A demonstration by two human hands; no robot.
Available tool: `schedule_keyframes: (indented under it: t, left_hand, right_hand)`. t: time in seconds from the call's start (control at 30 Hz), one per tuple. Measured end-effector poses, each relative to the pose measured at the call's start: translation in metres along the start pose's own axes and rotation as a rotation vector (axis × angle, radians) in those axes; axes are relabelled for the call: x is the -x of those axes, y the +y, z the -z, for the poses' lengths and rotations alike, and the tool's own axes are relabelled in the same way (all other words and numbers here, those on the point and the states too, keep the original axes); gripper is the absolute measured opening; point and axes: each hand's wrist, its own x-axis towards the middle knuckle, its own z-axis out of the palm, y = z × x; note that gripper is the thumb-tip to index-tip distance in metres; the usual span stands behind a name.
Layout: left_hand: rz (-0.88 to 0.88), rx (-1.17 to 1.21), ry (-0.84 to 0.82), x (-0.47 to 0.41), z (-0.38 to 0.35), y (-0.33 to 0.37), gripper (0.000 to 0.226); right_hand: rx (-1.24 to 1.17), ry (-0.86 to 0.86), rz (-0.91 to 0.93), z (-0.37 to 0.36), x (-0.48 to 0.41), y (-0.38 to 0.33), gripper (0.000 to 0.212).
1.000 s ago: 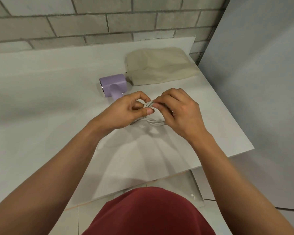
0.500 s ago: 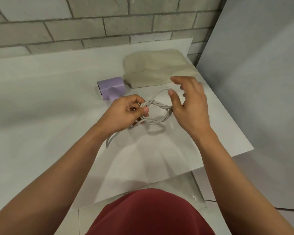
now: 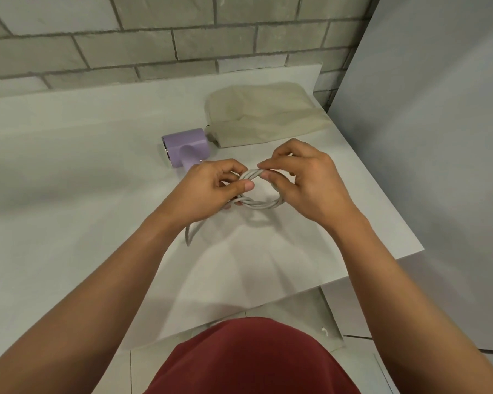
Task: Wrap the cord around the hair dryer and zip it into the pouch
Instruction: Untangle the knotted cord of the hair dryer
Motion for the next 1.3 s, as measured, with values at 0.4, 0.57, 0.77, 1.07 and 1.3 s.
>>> schedule_keyframes:
  t: [0.4, 0.57, 0.77, 1.07, 1.3]
  left_hand:
    - [-0.012, -0.011, 0.045, -0.001, 0.001, 0.004, 0.014]
    - [0.022, -0.032, 0.055, -0.001, -0.004, 0.002, 0.015]
    - [0.005, -0.059, 0.060, 0.001, -0.005, 0.002, 0.017]
    - [-0.083, -0.096, 0.079, 0.006, -0.005, 0.004, 0.014]
    - [-0.089, -0.100, 0.082, 0.006, 0.001, 0.001, 0.024]
  right_hand:
    - [-0.353, 0.322, -0.301, 0.028, -0.006, -0.006, 0.006]
    - [-0.097, 0.193, -0.301, 0.020, -0.005, 0.002, 0.025]
    - [0.205, -0.050, 0.240, 0.006, 0.006, -0.014, 0.035]
    - [0.241, 0.031, 0.213, 0.007, 0.004, -0.008, 0.013]
    - [-0.090, 0.253, 0.022, 0.032, -0.003, -0.002, 0.013]
